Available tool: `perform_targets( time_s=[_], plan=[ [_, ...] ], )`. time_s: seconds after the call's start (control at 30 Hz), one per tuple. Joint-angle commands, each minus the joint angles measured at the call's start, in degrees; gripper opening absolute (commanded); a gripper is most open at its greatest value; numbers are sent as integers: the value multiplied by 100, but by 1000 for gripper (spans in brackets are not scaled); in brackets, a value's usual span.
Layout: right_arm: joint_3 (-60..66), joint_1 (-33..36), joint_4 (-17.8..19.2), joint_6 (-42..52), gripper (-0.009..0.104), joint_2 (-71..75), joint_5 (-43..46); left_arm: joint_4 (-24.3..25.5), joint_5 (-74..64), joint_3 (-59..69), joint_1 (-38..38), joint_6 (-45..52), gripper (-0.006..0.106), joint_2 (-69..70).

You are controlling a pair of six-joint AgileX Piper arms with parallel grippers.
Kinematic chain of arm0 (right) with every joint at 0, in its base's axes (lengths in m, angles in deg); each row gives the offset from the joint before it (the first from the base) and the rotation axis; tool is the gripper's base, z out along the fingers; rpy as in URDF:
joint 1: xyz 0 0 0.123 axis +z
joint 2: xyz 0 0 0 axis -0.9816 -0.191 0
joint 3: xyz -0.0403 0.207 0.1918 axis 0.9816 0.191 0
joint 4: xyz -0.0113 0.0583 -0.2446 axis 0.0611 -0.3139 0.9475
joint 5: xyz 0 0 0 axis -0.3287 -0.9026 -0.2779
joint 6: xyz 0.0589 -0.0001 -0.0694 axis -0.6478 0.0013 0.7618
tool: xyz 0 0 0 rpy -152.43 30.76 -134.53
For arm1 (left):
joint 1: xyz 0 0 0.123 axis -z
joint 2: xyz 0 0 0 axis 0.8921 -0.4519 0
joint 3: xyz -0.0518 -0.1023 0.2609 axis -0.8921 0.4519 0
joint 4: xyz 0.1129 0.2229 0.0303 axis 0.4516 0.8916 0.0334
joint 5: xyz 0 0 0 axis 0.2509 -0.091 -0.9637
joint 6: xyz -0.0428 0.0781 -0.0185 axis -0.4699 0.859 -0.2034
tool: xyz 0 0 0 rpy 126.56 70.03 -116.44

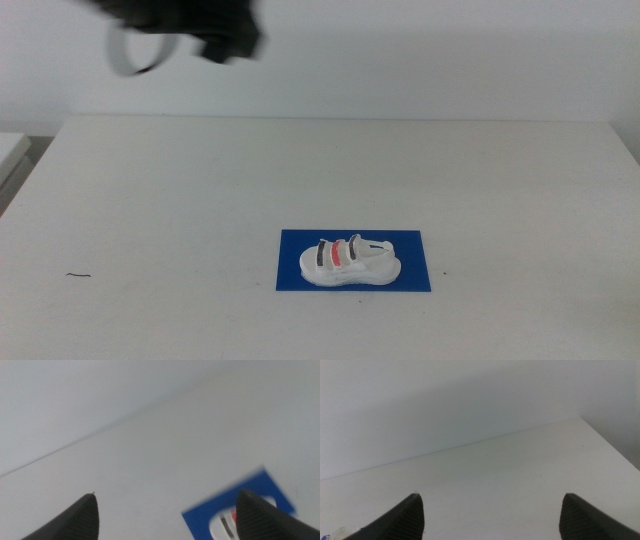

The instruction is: Use one arm to grab the shoe from the table and place it on the mat.

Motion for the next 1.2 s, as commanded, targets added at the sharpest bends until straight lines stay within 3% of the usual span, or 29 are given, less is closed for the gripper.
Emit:
perform_targets(
  time_s=[0.0, 0.1, 0.33, 0.47, 0.53, 0.63, 0.73, 0.93, 1.17],
  plan=[
    [14, 0, 33, 20, 79, 27, 55, 170, 872, 980, -281, -800, 94, 873],
    [14, 0, 33, 20, 79, 27, 55, 641, 1586, 2252, -756, -1725, 94, 1964],
    [14, 0, 33, 20, 79, 27, 55, 1310, 3403, 4674, -1569, -2380, 94, 4079],
    [14, 0, 33, 20, 79, 27, 55, 1395, 4235, 5825, -1957, -2564, 94, 4892],
    [14, 0, 33, 20, 79, 27, 55, 1192, 4907, 6388, -2050, -2425, 94, 5172],
    [14, 0, 33, 20, 79, 27, 55, -108, 5871, 7326, -2193, -860, 94, 5652],
    [14, 0, 33, 20, 79, 27, 55, -728, 6051, 8166, -2349, -297, 94, 6558],
    [14, 0, 33, 20, 79, 27, 55, -631, 5517, 8969, -2614, -855, 94, 7711],
    [14, 0, 33, 20, 79, 27, 55, -631, 5075, 8969, -2671, -856, 94, 7798]
  ],
)
